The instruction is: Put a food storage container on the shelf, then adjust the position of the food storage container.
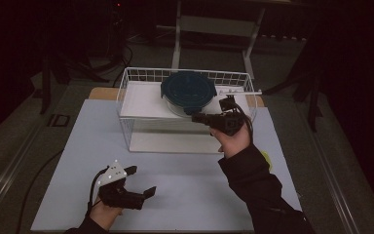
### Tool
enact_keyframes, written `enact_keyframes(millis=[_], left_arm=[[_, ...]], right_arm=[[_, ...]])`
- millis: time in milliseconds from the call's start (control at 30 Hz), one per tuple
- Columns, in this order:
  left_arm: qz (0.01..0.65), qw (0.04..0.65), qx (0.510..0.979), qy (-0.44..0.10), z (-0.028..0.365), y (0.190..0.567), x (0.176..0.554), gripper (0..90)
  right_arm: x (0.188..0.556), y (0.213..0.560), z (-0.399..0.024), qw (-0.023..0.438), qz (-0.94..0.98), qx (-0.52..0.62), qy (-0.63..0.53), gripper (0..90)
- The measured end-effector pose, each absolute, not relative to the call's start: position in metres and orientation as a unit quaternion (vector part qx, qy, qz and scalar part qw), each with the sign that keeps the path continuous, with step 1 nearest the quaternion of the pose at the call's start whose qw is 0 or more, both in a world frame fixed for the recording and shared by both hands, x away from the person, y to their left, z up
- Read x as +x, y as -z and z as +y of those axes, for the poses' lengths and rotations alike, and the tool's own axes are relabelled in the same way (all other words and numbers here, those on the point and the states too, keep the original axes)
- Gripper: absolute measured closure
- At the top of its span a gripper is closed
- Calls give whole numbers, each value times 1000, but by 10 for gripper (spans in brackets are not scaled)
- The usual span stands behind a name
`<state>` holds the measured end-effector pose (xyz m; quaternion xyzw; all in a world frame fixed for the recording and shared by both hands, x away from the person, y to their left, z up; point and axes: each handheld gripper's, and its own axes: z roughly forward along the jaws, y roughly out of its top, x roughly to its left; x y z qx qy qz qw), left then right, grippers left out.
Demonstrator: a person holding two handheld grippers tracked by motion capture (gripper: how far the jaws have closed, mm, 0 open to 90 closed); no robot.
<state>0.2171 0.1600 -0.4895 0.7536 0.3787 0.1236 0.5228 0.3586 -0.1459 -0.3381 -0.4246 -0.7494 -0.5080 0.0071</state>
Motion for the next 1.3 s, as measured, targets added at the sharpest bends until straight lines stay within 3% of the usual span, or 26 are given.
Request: enact_keyframes(millis=[500, 667, 767, 1033, 1167, 1300], left_arm=[[369, 527, 754, -131, 158, 492, 216, 2], [363, 530, 755, -134, 159, 492, 215, 1], [361, 529, 757, -133, 160, 492, 215, 2], [358, 529, 758, -134, 159, 493, 216, 1], [358, 531, 757, -134, 159, 493, 215, 1], [357, 531, 757, -131, 159, 493, 214, 2]], right_arm=[[371, 339, -146, 0, -746, -434, 504, 889], [359, 343, -151, -14, -758, -416, 503, 828], [350, 345, -157, -21, -760, -402, 509, 729], [328, 346, -179, -46, -748, -370, 549, 316], [322, 347, -193, -49, -750, -351, 559, 212], [314, 351, -209, -57, -752, -335, 565, 195]])
